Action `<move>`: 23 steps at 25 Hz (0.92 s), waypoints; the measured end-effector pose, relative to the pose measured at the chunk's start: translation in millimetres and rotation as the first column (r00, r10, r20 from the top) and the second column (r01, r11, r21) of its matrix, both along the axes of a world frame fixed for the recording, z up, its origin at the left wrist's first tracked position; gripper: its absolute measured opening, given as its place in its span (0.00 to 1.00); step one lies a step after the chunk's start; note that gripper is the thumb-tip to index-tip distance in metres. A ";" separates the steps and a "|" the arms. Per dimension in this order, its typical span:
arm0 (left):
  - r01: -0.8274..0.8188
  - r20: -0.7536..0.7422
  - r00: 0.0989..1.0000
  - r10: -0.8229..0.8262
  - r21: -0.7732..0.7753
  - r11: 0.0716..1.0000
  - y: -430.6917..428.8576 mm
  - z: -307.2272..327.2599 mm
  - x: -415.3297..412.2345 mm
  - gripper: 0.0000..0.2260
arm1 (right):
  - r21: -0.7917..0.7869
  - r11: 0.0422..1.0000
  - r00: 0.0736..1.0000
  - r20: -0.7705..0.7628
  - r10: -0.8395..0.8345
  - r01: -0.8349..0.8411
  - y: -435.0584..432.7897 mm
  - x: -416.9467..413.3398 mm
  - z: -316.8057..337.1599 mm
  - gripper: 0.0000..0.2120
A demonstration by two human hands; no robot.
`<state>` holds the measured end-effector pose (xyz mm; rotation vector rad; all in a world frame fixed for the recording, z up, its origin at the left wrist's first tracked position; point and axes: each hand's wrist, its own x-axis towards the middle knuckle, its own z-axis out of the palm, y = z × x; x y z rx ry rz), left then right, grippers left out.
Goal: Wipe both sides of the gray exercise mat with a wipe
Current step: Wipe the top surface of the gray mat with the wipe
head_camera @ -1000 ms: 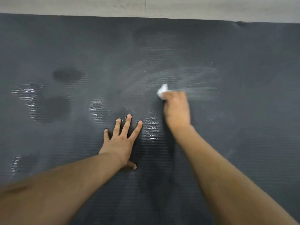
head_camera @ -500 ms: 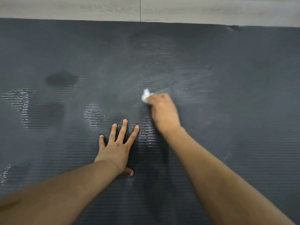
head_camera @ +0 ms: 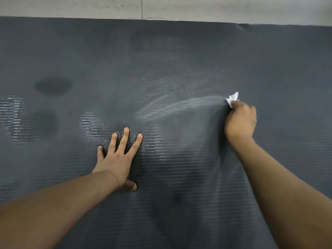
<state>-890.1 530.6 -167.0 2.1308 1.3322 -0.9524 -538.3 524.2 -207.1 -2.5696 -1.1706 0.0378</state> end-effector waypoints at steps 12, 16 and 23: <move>-0.012 0.033 0.999 0.012 -0.001 1.000 0.8 -1.7 -2.5 0.67 | -0.039 0.829 0.818 0.140 0.558 -0.558 7.8 -79.7 -17.0 0.18; -0.020 0.032 0.999 0.020 0.009 1.000 1.0 -8.0 -4.0 0.68 | -0.103 0.981 0.974 0.138 0.177 -0.163 9.2 -30.2 -7.6 0.16; -0.012 0.062 0.998 0.009 0.048 0.999 0.7 2.1 -7.8 0.69 | -0.001 0.673 0.673 -0.009 0.739 -0.739 -49.3 -214.6 0.8 0.15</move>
